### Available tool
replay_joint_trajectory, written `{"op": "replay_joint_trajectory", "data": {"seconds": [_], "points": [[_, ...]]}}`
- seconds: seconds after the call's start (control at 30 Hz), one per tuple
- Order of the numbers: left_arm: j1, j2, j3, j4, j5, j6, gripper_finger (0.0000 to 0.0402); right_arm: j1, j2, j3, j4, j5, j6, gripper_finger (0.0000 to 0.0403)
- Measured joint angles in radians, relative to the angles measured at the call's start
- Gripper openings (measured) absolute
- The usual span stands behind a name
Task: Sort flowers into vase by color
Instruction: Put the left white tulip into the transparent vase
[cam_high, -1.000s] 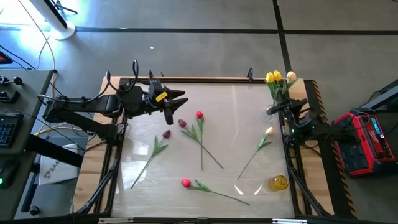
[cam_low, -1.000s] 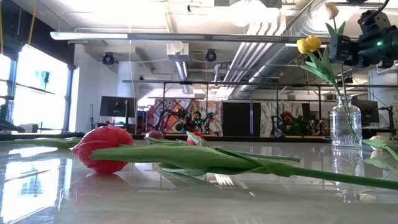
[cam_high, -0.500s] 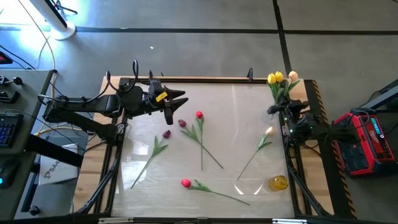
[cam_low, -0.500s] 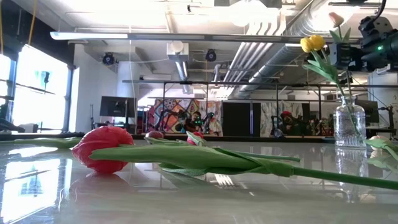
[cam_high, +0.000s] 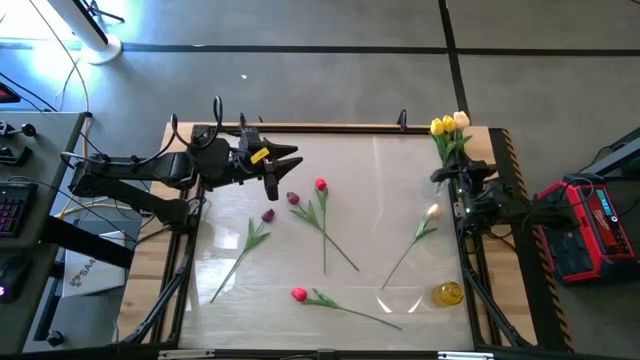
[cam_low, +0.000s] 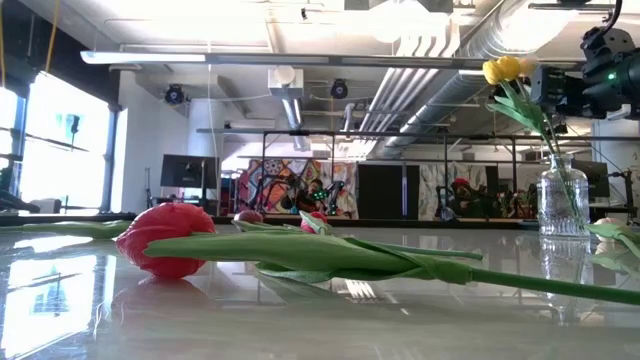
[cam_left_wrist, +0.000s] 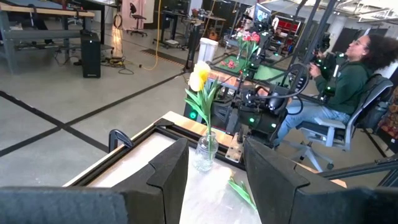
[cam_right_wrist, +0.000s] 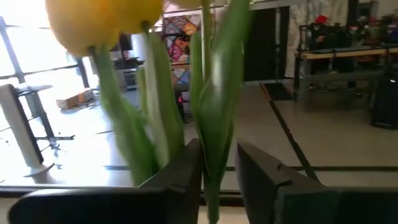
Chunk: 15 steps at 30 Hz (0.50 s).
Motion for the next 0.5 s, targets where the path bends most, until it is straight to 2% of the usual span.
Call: {"op": "replay_joint_trajectory", "data": {"seconds": [0.17,0.5], "points": [[0.0,0.0,0.0,0.0,0.0,0.0,0.0144,0.0,0.0,0.033,0.001,0.042,-0.022,0.0108],[0.0,0.0,0.0,0.0,0.0,0.0,0.0144,0.007,0.0,0.142,0.001,0.05,-0.038,0.011]]}}
